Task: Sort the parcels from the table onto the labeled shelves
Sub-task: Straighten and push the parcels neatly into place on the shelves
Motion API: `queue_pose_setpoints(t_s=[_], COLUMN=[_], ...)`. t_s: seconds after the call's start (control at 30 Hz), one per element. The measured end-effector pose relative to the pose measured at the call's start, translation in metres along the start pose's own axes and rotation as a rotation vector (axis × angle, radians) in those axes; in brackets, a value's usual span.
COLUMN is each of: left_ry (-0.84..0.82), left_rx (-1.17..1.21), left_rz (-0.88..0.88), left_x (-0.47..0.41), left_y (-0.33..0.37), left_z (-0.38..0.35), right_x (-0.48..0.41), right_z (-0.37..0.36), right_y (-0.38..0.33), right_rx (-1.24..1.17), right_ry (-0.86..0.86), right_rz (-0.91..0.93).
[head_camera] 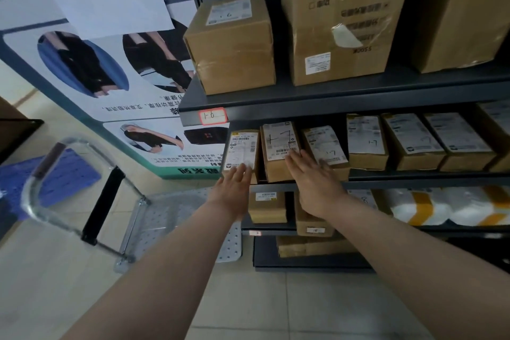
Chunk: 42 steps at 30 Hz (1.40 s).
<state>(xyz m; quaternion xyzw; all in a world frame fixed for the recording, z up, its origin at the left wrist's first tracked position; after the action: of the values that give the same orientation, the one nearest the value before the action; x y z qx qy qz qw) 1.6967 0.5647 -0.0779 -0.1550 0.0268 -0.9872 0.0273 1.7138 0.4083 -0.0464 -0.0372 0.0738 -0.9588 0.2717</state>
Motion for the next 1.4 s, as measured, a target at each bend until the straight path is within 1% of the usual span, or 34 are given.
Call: queue_pose_setpoints(t_s=[0.1, 0.2, 0.27, 0.3, 0.33, 0.4, 0.47, 0.53, 0.6, 0.7, 0.77, 0.8, 0.9, 0.97, 1.07, 1.2, 1.3, 1.4], left_ry=[0.019, 0.029, 0.034, 0.050, 0.082, 0.196, 0.331, 0.434, 0.469, 0.395, 0.331, 0.297, 0.201, 0.147, 0.091, 0.078, 0.109, 0.191], left_rx=[0.088, 0.123, 0.145, 0.163, 0.185, 0.233, 0.280, 0.296, 0.261, 0.173, 0.085, 0.044, -0.036, -0.070, -0.053, 0.031, 0.098, 0.157], left_rz=[0.016, 0.029, 0.036, 0.048, 0.064, 0.073, 0.026, -0.055, -0.182, -0.420, -0.485, -0.474, -0.358, -0.302, -0.258, -0.226, -0.200, -0.195], left_x=[-0.015, -0.026, -0.029, -0.028, -0.026, -0.018, -0.007, 0.003, 0.011, 0.020, 0.021, 0.018, 0.002, -0.009, -0.020, -0.025, -0.023, -0.020], left_y=[0.001, 0.002, 0.003, 0.002, 0.002, 0.006, 0.021, 0.047, 0.084, 0.150, 0.184, 0.196, 0.208, 0.211, 0.209, 0.204, 0.204, 0.216], left_z=[0.005, 0.008, 0.008, 0.008, 0.010, 0.019, 0.035, 0.051, 0.060, 0.056, 0.047, 0.042, 0.033, 0.033, 0.038, 0.040, 0.046, 0.060], right_x=[-0.022, -0.039, -0.038, -0.035, -0.029, -0.013, 0.007, 0.025, 0.038, 0.051, 0.056, 0.056, 0.053, 0.051, 0.051, 0.052, 0.049, 0.060], right_z=[0.003, 0.005, 0.006, 0.009, 0.013, 0.023, 0.033, 0.039, 0.039, 0.027, 0.019, 0.016, 0.008, 0.007, 0.010, 0.008, 0.013, 0.023], right_y=[0.002, 0.002, 0.002, 0.002, 0.004, 0.014, 0.035, 0.066, 0.100, 0.140, 0.156, 0.161, 0.166, 0.169, 0.173, 0.174, 0.175, 0.175], right_rx=[0.008, 0.002, -0.040, -0.063, -0.078, -0.093, -0.102, -0.104, -0.115, -0.099, -0.096, -0.095, -0.114, -0.132, -0.164, -0.210, -0.227, -0.228], right_ry=[-0.026, -0.063, -0.036, 0.008, 0.068, 0.197, 0.301, 0.344, 0.321, 0.177, 0.089, 0.054, -0.021, -0.029, 0.006, -0.025, -0.033, 0.045], right_rz=[-0.032, -0.047, -0.038, -0.025, -0.012, 0.003, -0.022, -0.088, -0.160, -0.231, -0.239, -0.232, -0.212, -0.201, -0.175, -0.134, -0.116, -0.084])
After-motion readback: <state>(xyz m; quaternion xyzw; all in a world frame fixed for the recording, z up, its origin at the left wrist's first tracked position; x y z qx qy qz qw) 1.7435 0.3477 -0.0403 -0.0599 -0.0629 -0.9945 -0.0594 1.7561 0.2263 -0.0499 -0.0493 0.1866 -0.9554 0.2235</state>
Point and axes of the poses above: each hand's wrist, its own x-axis away from the middle knuckle, its own z-axis out of the back of the hand, y = z × x, the point moved 10 cm from there along -x, towards the middle knuckle, and after that the axes turned 6 degrees about z, right-handed, at the moved point
